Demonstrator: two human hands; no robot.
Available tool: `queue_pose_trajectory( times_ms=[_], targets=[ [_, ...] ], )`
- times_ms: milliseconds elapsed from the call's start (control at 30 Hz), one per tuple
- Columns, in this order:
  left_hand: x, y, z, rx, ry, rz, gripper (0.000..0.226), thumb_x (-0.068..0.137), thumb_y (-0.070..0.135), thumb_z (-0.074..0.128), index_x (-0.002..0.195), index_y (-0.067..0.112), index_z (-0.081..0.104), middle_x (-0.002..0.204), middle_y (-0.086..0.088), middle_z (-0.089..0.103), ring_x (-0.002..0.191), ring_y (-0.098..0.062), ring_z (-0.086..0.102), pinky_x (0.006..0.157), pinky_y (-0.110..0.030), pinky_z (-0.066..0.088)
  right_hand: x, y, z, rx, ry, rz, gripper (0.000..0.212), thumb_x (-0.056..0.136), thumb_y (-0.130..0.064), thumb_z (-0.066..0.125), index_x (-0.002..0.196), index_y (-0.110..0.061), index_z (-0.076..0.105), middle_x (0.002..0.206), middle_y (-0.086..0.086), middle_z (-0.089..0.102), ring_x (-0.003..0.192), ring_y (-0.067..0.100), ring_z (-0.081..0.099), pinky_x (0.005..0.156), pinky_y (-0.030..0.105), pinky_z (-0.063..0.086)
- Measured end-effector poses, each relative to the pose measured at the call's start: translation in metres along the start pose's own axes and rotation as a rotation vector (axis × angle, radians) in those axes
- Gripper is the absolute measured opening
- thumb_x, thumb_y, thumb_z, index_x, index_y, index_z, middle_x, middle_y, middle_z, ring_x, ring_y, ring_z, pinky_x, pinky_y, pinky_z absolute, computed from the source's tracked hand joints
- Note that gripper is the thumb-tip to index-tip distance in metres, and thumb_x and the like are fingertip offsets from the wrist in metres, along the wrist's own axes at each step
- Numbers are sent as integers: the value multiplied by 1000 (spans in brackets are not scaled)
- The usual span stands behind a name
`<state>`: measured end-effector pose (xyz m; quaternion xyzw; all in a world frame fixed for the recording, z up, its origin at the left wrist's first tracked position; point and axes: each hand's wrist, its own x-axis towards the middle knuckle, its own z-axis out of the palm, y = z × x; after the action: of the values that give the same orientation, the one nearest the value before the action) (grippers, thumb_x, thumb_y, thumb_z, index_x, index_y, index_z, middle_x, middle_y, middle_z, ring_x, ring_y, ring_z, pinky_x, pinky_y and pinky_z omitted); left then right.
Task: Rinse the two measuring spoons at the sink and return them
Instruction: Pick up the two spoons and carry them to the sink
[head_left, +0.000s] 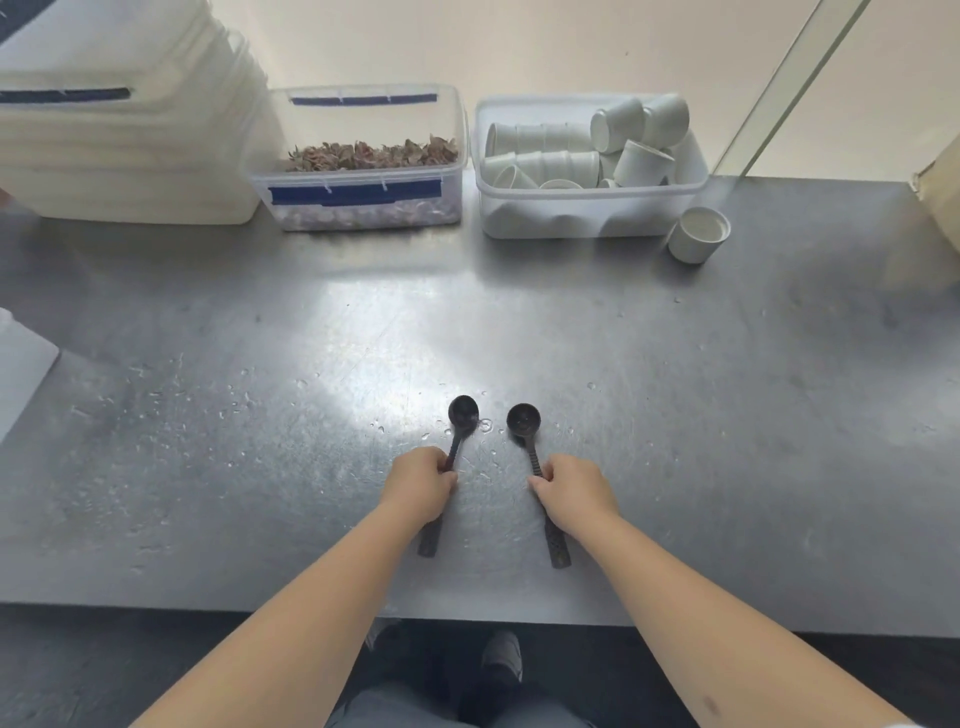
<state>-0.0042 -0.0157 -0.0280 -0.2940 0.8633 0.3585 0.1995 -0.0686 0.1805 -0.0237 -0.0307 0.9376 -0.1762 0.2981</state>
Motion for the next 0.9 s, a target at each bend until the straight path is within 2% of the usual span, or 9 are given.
queue_pose_trajectory(
  times_ms=[100, 167, 233, 333, 400, 467, 567, 667, 900],
  targets=[
    [-3, -8, -4, -198, -64, -30, 11, 88, 15, 61, 82, 10, 68, 62, -3, 70, 55, -10, 64, 49, -21, 46, -2, 1, 0, 79, -12, -23, 28, 89, -32, 61, 67, -16, 55, 77, 10, 69, 70, 23, 59, 58, 31, 42],
    [-10, -11, -5, -338, -125, -67, 12, 88, 10, 61, 81, 5, 69, 60, -6, 68, 47, -8, 61, 42, -17, 43, -7, 1, 2, 187, -45, -27, 28, 90, -30, 61, 66, -16, 57, 74, 13, 72, 70, 24, 66, 59, 29, 45],
    [-20, -14, -7, -450, -174, -99, 12, 90, 9, 60, 85, 2, 69, 66, -10, 66, 53, -13, 63, 44, -18, 43, -14, 1, 3, 284, -78, -24, 32, 90, -30, 61, 63, -14, 58, 64, 7, 68, 65, 21, 68, 55, 26, 43],
    [-41, -19, -12, -586, -207, -97, 12, 92, 8, 59, 87, 2, 69, 67, -9, 64, 63, -19, 65, 54, -23, 47, -28, 0, 0, 426, -99, -37, 31, 91, -27, 62, 71, -3, 64, 55, 1, 56, 50, 14, 51, 49, 22, 38],
    [-58, -20, -18, -648, -219, -77, 15, 92, 8, 59, 81, 7, 69, 66, -8, 64, 66, -21, 64, 60, -27, 48, -41, -3, -5, 528, -121, -62, 29, 92, -23, 62, 68, -7, 65, 52, -6, 53, 47, 10, 45, 48, 19, 36],
    [-76, -22, -26, -682, -228, -58, 20, 92, 9, 59, 74, 10, 68, 66, -10, 64, 67, -22, 62, 64, -29, 47, -57, -10, -11, 595, -139, -106, 30, 92, -20, 62, 63, -16, 65, 47, -13, 56, 44, 2, 48, 45, 11, 38],
    [-107, -29, -37, -782, -200, -57, 19, 92, 9, 61, 75, 6, 70, 65, -8, 63, 62, -19, 64, 60, -25, 52, -83, -24, -19, 643, -180, -171, 31, 92, -20, 62, 61, -22, 66, 49, -13, 61, 45, -2, 53, 47, 13, 40],
    [-140, -42, -49, -837, -144, -96, 17, 92, 14, 62, 87, 1, 71, 68, -5, 65, 64, -17, 66, 58, -24, 53, -108, -40, -18, 632, -236, -244, 29, 92, -20, 62, 63, -22, 66, 51, -12, 61, 47, -1, 52, 50, 17, 40],
    [-228, -95, -76, -960, 18, -147, 14, 90, 21, 64, 86, 11, 73, 69, -1, 71, 65, -15, 68, 49, -20, 46, -169, -90, 7, 512, -476, -393, 31, 93, -23, 62, 63, -25, 69, 54, -4, 53, 53, 13, 44, 53, 23, 39]
  ],
)
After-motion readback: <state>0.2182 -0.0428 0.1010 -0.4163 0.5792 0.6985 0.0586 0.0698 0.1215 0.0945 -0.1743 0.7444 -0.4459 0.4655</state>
